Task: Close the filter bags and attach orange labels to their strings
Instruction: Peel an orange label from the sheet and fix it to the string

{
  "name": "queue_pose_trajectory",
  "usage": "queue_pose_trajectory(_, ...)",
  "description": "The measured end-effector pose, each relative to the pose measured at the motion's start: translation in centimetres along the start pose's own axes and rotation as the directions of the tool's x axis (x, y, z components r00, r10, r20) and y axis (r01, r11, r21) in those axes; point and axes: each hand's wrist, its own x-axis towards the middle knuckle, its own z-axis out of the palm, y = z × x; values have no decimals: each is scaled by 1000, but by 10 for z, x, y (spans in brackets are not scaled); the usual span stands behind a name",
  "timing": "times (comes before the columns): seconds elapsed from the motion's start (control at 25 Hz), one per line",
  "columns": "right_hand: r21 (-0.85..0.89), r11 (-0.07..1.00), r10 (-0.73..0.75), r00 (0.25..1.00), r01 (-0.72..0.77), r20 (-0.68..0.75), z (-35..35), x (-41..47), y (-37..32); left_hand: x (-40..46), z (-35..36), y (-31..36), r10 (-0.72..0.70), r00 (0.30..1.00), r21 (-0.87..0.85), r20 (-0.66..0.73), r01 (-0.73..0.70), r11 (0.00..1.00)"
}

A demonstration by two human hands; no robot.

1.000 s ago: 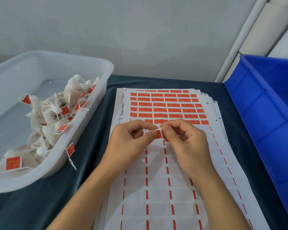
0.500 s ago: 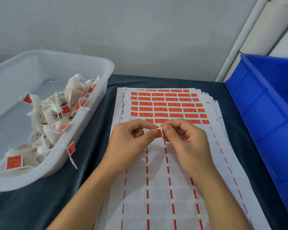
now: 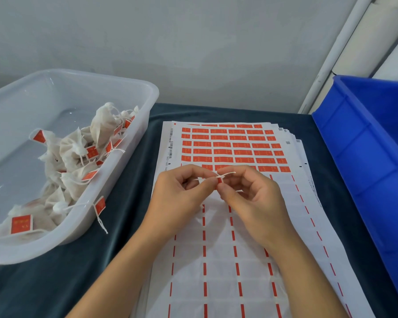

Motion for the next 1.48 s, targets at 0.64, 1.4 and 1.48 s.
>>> queue_pose_trajectory(0.64, -24, 999, 31, 999, -32, -35, 0, 0, 3, 1, 2, 0, 1, 999, 72, 52, -4, 997)
queue_pose_trajectory(1.4, -43, 998, 43, 999, -44, -8, 3, 0, 0, 1, 1, 2, 60, 997, 83, 52, -64, 995)
queue_pose_trajectory(1.48, -40, 998, 46, 999, -46, 11, 4, 0, 0, 1, 0, 1, 53, 998, 76, 40, -56, 996)
